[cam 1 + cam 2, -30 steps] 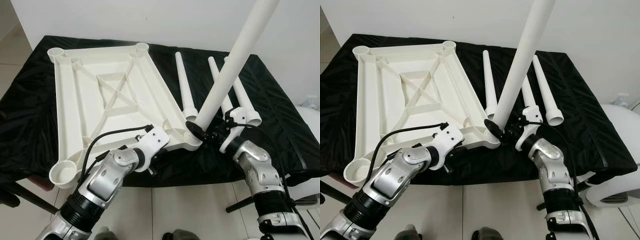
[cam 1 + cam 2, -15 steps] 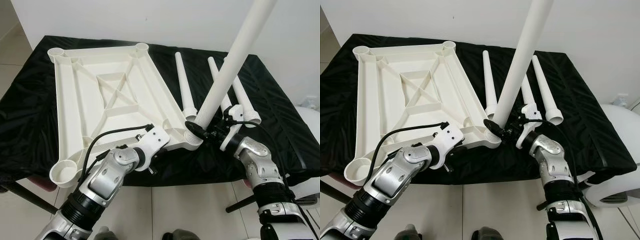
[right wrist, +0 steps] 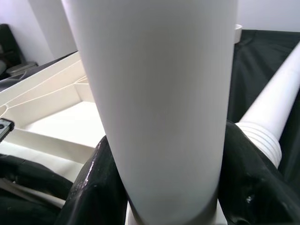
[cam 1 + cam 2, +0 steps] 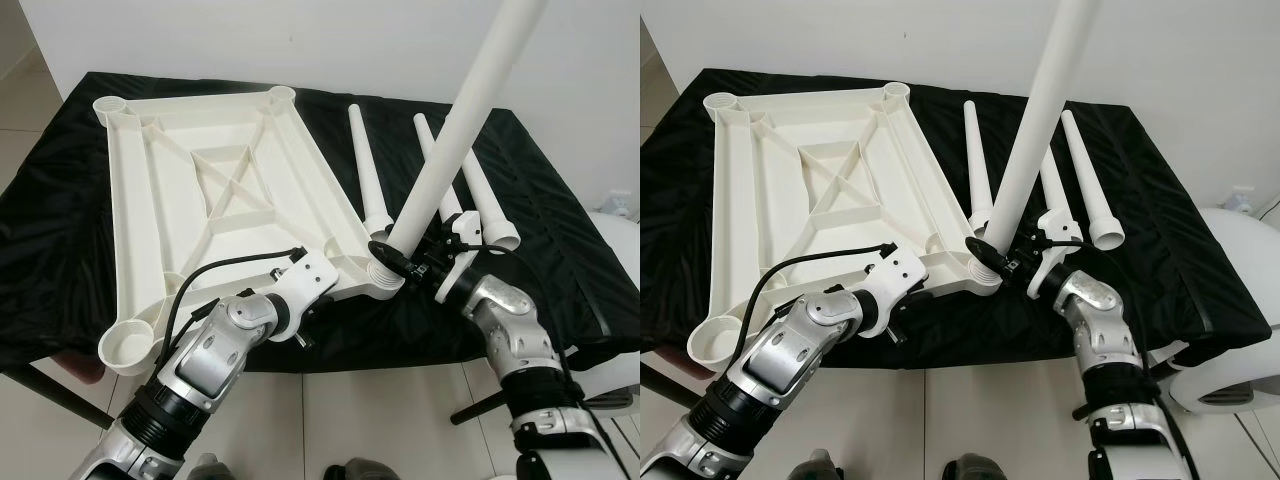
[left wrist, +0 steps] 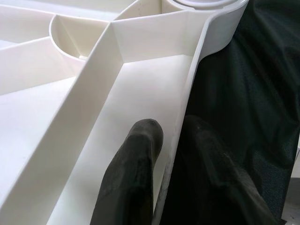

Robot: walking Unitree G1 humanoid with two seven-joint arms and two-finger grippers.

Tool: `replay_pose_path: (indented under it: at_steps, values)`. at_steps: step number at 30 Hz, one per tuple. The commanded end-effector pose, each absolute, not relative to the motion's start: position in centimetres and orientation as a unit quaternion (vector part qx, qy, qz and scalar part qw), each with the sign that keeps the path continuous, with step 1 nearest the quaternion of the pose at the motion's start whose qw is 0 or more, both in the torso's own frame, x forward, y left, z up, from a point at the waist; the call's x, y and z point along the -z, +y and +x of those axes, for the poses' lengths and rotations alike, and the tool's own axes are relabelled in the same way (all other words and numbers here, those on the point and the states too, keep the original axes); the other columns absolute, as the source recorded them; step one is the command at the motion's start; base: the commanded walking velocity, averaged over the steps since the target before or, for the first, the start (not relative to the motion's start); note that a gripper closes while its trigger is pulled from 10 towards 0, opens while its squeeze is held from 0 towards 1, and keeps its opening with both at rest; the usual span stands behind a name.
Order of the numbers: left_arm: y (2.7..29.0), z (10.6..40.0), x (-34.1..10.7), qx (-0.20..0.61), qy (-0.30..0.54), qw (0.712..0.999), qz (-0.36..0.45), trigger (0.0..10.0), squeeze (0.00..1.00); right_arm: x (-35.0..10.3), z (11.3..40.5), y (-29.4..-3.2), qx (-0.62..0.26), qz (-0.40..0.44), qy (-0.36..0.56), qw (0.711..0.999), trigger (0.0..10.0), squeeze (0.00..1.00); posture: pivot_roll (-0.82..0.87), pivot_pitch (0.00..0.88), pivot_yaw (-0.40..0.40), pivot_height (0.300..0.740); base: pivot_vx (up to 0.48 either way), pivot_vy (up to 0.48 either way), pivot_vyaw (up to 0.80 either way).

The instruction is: Building children table

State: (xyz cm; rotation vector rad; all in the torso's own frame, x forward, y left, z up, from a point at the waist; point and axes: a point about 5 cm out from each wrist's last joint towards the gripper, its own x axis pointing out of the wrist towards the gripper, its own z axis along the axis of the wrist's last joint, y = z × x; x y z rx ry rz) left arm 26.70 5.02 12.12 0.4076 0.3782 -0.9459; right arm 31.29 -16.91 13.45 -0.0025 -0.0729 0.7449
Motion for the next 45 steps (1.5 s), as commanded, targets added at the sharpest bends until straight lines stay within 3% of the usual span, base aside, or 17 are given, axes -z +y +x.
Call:
replay_pose_path:
  at_steps: [1,17,27,36,45]
  values:
    - [4.2,25.7,-11.2,0.485,0.2,0.831,0.184,10.0,0.0,-13.5,31.4,-16.6,-0.331,0.024,-0.035,0.943,10.0,0.0,0.0,0.023,-0.072,0.74,0.0,0.0,0.0]
    - [4.2,25.4,-11.0,0.486,0.202,0.83,0.185,10.0,0.0,-14.0,30.9,-12.5,-0.211,0.043,-0.047,0.975,10.0,0.0,0.02,0.012,-0.082,0.74,0.0,0.0,0.0]
    - [4.0,25.2,-11.0,0.488,0.2,0.83,0.184,10.0,0.0,-13.6,30.7,-11.9,-0.091,0.028,-0.033,0.995,10.0,0.0,0.02,0.002,-0.094,0.74,0.0,0.0,0.0]
    - [3.8,25.1,-10.9,0.49,0.199,0.829,0.184,10.0,0.0,-13.5,29.9,-9.7,-0.089,0.056,-0.029,0.994,10.0,0.0,0.02,0.0,-0.093,0.74,0.0,0.0,0.0]
    - [3.7,24.9,-10.8,0.494,0.199,0.825,0.188,10.0,0.0,-13.9,29.8,-10.0,-0.092,0.075,-0.039,0.992,10.0,0.0,0.02,0.0,-0.096,0.74,0.0,0.0,0.0]
